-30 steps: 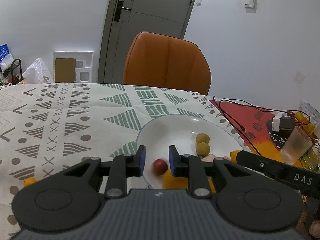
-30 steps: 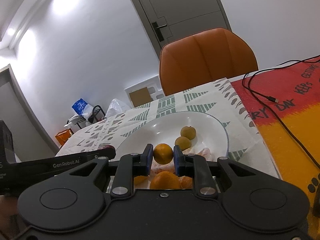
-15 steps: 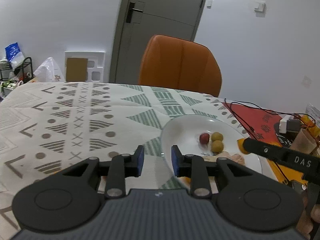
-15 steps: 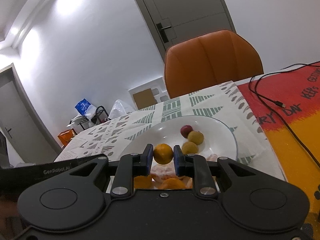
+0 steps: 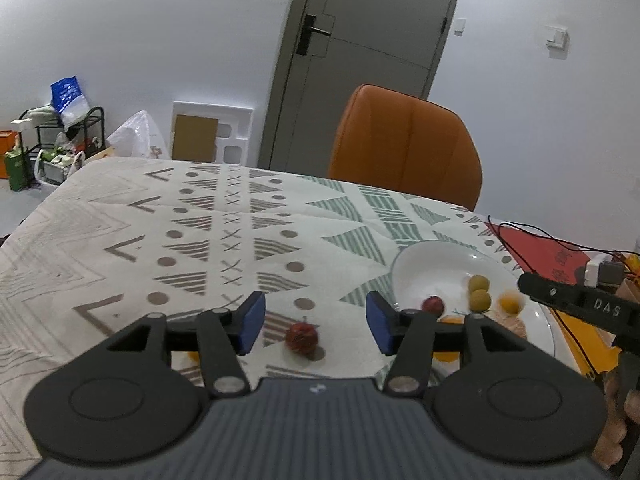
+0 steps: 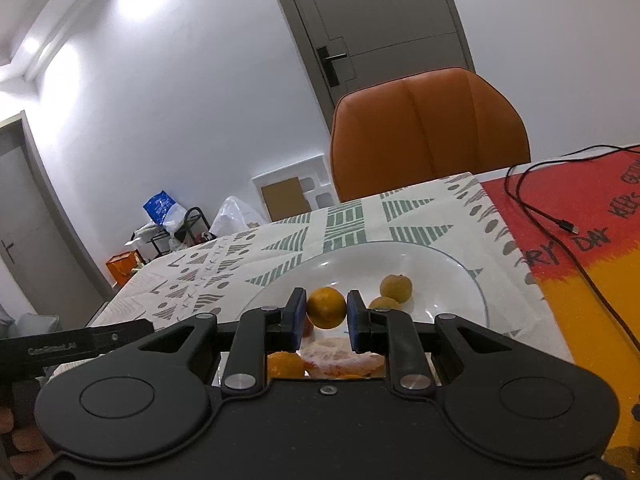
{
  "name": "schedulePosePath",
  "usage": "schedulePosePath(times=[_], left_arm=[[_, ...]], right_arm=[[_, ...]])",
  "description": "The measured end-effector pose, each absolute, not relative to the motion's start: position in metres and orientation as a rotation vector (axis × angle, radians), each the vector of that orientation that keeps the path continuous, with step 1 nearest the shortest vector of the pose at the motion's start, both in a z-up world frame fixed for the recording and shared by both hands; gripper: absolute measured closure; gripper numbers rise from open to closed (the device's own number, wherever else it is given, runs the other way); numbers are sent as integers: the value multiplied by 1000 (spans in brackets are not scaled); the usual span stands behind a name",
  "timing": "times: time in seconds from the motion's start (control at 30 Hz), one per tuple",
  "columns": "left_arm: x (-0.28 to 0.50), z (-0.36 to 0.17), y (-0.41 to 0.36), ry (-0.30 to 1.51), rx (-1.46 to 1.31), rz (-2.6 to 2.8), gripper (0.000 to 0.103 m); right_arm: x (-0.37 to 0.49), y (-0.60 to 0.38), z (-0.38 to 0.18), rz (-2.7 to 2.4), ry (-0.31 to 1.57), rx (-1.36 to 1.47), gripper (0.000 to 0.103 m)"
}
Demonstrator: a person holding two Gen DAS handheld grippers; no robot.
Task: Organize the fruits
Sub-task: 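Withdraw both open tools from the bowl toward the last fruits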
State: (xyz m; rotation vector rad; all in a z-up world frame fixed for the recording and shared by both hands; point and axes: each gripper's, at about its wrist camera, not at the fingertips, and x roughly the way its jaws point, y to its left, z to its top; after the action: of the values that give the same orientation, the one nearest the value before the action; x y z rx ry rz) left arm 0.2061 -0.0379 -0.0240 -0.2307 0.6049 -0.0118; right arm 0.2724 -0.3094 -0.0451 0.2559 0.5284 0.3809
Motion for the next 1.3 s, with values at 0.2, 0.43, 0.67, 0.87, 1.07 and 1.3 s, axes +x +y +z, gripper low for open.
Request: schedulePosePath(times=[0.2,0.43,0.67,0.87,1.07,1.3], left_arm=[[197,-25,-23,593,-248,9,38],[187,-30,-1,596,-275,44,35],[177,-36,11,604,-280,48,35],[172,-47,12,640,-265,23,34],[173,-53,13,660,-246,5,35],[176,-57,19,669,-252,2,34]], right_arm=[[271,-312,-44,349,522,288,72],[258,-307,-42,352,531,286,70],[248,-286,-42,386,546,262,61],[242,-265,-43,423,554,238,59],[239,-246,-43,459,558,211,51],[237,-223,-42,502,546,166,22]])
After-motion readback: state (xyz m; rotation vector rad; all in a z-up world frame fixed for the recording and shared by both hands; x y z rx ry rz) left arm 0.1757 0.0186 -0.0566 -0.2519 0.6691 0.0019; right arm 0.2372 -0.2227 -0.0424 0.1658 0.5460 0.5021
